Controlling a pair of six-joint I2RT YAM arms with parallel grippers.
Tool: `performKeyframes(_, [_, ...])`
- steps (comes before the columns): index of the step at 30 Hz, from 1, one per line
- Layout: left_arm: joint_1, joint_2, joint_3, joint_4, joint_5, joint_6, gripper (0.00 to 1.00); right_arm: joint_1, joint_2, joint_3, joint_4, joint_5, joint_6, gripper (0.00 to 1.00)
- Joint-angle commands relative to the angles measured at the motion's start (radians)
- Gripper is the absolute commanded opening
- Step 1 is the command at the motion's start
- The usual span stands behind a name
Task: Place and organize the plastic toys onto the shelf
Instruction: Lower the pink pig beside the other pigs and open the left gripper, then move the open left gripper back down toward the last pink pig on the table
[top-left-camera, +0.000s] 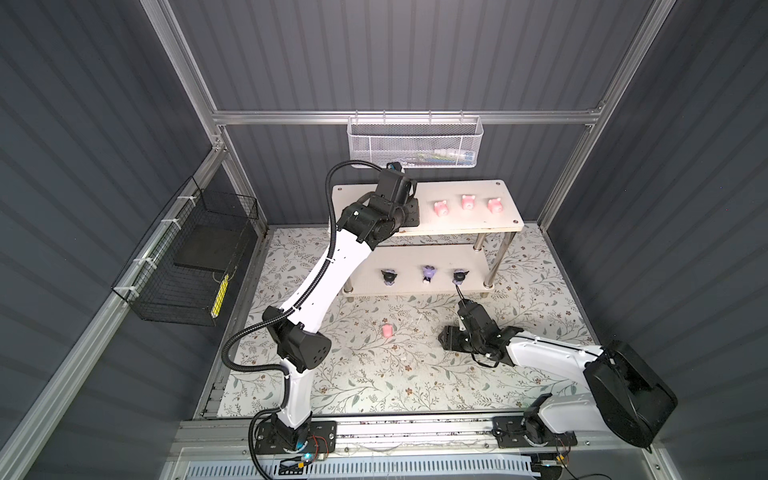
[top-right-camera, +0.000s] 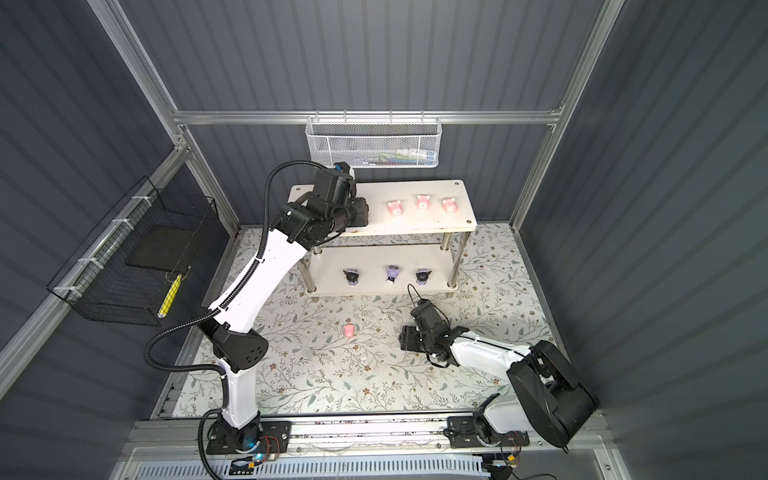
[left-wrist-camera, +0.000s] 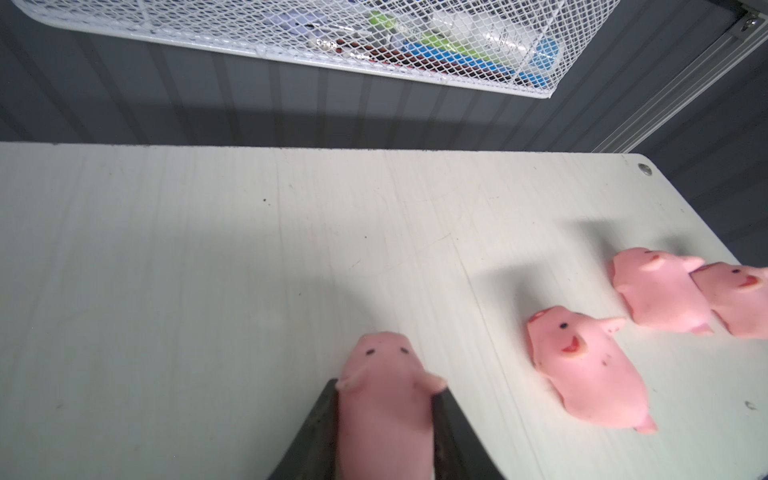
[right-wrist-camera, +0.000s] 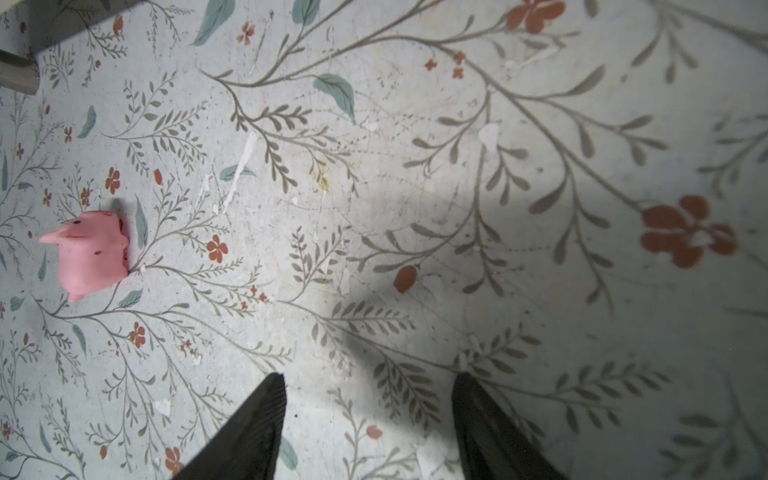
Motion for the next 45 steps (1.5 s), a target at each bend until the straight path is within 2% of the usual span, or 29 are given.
performKeyframes(1, [-0.001, 0.019, 0.031, -0.026, 0.002, 0.002, 0.38, -0.004, 0.015, 0.013, -0.018, -0.007, -0.013, 0.66])
performKeyframes(10, [0.001, 0.013, 0.031, -0.020, -0.002, 0.005, 0.43, -0.005, 0.032, 0.023, -0.019, -0.015, -0.016, 0.66])
performKeyframes(16, [0.010, -0.016, 0.031, -0.013, -0.018, 0.008, 0.56, -0.004, 0.038, 0.029, -0.019, -0.018, -0.018, 0.66])
performKeyframes(28, [0.025, -0.182, -0.065, 0.067, -0.046, 0.039, 0.62, -0.004, 0.024, 0.036, -0.026, -0.036, -0.023, 0.66])
performKeyframes(33, [0.025, -0.309, -0.179, 0.123, -0.048, 0.040, 0.62, -0.004, -0.020, 0.035, -0.047, -0.035, -0.012, 0.67])
performKeyframes(39, [0.019, -0.535, -0.451, 0.209, -0.027, 0.025, 0.62, -0.004, -0.122, 0.020, -0.096, 0.000, 0.009, 0.66])
performKeyframes(45, [-0.043, -0.787, -0.709, 0.214, -0.089, -0.002, 0.63, -0.004, -0.280, -0.019, -0.144, 0.088, 0.034, 0.67])
